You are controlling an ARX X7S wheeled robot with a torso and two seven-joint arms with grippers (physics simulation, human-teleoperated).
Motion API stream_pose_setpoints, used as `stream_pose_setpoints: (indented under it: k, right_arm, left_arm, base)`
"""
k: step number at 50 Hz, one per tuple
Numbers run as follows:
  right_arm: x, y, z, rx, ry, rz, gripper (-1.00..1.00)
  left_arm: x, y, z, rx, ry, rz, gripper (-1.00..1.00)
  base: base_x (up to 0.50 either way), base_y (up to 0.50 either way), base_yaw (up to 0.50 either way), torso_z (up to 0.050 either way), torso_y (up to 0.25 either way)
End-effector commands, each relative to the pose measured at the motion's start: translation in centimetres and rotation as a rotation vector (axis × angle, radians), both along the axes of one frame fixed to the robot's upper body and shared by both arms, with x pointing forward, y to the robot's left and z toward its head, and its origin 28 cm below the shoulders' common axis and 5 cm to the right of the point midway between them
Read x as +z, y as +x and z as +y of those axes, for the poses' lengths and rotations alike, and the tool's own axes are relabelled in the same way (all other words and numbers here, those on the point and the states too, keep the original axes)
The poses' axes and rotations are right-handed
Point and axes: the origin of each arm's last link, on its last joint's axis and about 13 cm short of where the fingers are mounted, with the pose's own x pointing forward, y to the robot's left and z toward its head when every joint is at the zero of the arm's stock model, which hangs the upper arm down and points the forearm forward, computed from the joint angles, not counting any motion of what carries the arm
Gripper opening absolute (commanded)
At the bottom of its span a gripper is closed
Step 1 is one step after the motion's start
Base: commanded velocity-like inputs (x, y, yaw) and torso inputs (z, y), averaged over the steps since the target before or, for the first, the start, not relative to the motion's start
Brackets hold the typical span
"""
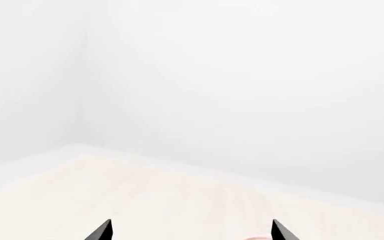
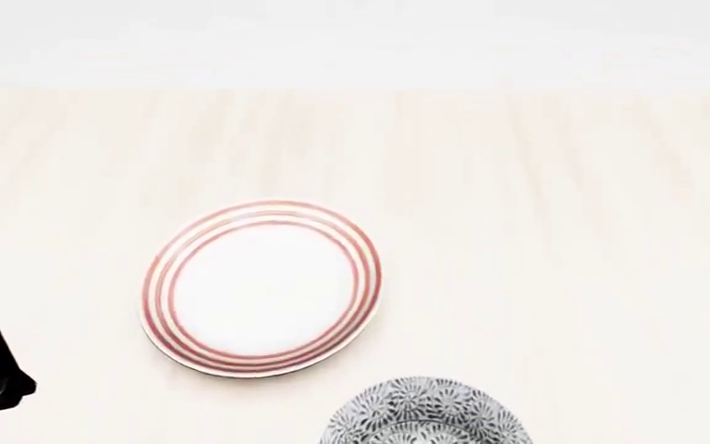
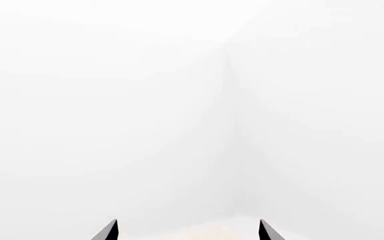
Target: Put the bowl on the plate.
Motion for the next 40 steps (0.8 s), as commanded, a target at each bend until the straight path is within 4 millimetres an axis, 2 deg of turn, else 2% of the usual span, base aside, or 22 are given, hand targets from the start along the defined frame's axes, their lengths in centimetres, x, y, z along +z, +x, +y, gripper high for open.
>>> stream_pose_setpoints:
  k: [1,12,23,28,32,33,34,36,38,39,40]
  right_arm:
    - [0.4,-0.7,-0.1,-0.013,-0.01,-0.023,1.0]
    - [0.4,-0.5,0.0,-0.044,-0.035,0.001,1.0]
    - [0.3,-0.5,0.0,-0.043,-0.006,0.015,1.0]
    - [0.0,-1.4,-0.2,-0.006,0.026,0.071,1.0]
    - [1.2,-3.0,-0.6,0.069,0.049,0.154,1.0]
    - [1.6,-2.6,-0.6,0.082,0.042,0.172,1.0]
    - [2.0,-2.4,-0.4,0.102,0.043,0.19,1.0]
    - [2.8,-3.7,1.0,0.215,0.165,0.174,1.0]
    - [3.4,-3.4,0.4,0.125,0.091,0.288,1.0]
    - [3.6,-3.3,0.1,0.217,-0.009,0.341,1.0]
    - [3.7,-3.2,0.1,0.225,0.009,0.357,1.0]
  left_arm:
    - [0.2,0.1,0.3,0.018,-0.003,-0.004,1.0]
    - [0.3,0.1,0.5,0.028,-0.005,-0.008,1.0]
    - [0.4,0.2,0.7,0.035,-0.011,-0.007,1.0]
    - [0.6,0.1,1.2,0.049,-0.025,-0.003,1.0]
    - [0.4,0.0,1.2,0.046,-0.032,0.008,1.0]
    - [0.4,0.0,1.2,0.046,-0.034,0.009,1.0]
    - [0.5,-0.1,1.3,0.047,-0.038,0.01,1.0]
    - [0.5,-0.2,1.2,0.045,-0.044,0.01,1.0]
    - [0.5,-0.3,1.2,0.044,-0.047,0.009,1.0]
    - [0.5,-0.4,1.2,0.044,-0.053,0.008,1.0]
    - [0.5,-0.4,1.1,0.043,-0.056,0.006,1.0]
  base:
    - [0.5,0.0,0.0,0.0,0.0]
    - [0.5,0.0,0.0,0.0,0.0]
    - [0.0,0.0,0.0,0.0,0.001]
    - [0.0,0.0,0.0,0.0,0.0]
    - [0.0,0.0,0.0,0.0,0.0]
    - [0.0,0.0,0.0,0.0,0.0]
    - [0.0,0.0,0.0,0.0,0.0]
    - [0.0,0.0,0.0,0.0,0.0]
    - [0.0,0.0,0.0,0.0,0.0]
    - [0.0,0.0,0.0,0.0,0.0]
    - [0.0,0.0,0.0,0.0,0.0]
